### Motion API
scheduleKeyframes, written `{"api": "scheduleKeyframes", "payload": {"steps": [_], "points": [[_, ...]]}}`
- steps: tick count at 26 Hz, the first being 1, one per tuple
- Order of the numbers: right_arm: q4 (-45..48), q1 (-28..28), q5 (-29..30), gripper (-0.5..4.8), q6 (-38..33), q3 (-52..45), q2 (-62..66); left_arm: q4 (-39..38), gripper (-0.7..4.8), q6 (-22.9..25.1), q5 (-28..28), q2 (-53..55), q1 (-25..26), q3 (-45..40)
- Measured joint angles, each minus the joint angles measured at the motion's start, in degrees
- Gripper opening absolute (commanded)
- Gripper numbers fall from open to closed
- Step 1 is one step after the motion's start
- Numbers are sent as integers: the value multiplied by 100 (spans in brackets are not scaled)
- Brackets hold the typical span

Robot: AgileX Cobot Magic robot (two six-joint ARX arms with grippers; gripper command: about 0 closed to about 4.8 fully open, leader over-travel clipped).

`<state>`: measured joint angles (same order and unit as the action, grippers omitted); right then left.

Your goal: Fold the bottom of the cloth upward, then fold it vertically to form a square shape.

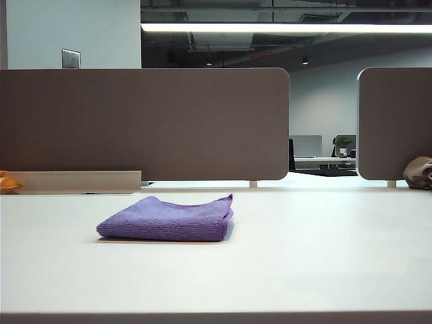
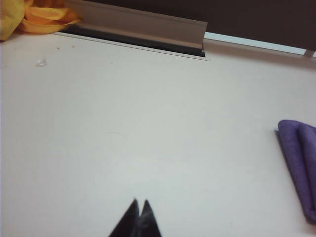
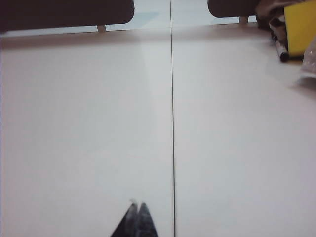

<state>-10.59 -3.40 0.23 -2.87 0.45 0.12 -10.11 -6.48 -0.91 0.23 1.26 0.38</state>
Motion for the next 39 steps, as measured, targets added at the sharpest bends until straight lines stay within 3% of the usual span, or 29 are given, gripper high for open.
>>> {"api": "scheduleKeyframes", "payload": {"steps": [6, 8, 39], "points": [[0, -2, 120, 3, 190, 0, 0, 0, -5, 968, 264, 0, -2, 0], [0, -2, 142, 3, 192, 0, 0, 2, -5, 1078, 332, 0, -4, 0], [2, 0, 149, 3, 192, 0, 0, 4, -5, 1117, 374, 0, -7, 0]]}}
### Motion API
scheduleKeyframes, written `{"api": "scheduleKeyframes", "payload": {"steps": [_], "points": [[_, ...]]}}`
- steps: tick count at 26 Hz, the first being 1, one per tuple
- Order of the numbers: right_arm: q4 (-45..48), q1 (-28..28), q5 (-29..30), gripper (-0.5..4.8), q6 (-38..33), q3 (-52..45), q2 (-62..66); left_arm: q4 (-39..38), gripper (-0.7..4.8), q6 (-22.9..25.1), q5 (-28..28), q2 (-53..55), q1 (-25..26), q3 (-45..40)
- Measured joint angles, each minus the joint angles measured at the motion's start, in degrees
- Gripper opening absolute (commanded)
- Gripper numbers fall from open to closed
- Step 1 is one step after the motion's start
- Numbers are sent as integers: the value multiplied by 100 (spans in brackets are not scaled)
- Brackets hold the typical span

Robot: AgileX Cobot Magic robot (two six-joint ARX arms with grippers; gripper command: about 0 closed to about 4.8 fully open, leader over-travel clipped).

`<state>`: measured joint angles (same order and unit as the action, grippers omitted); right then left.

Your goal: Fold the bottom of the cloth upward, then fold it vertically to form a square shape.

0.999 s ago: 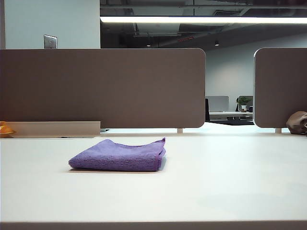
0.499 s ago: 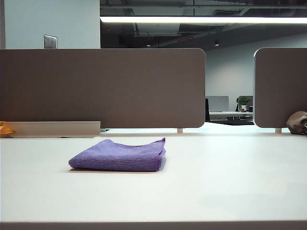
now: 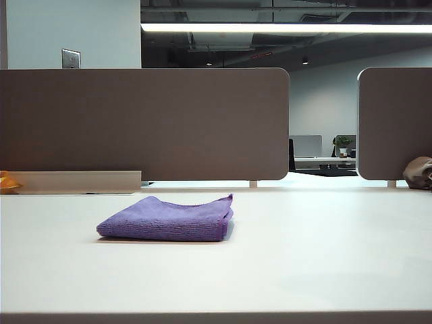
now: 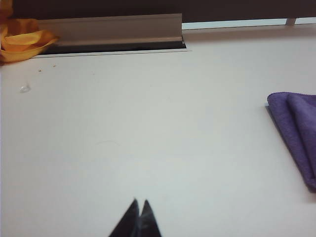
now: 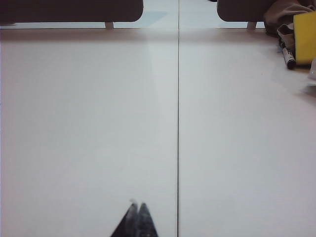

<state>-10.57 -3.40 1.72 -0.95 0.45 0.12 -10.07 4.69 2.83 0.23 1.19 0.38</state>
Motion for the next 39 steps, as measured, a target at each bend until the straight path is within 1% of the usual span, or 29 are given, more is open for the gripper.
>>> {"api": "scheduleKeyframes", "payload": {"steps": [10, 14, 39], "points": [[-2, 0, 0, 3, -2, 0, 0, 0, -5, 0, 0, 0, -7, 0], [-2, 0, 2, 3, 0, 0, 0, 0, -5, 0, 15, 0, -157, 0], [0, 0, 0, 3, 0, 0, 0, 0, -5, 0, 13, 0, -157, 0]]}}
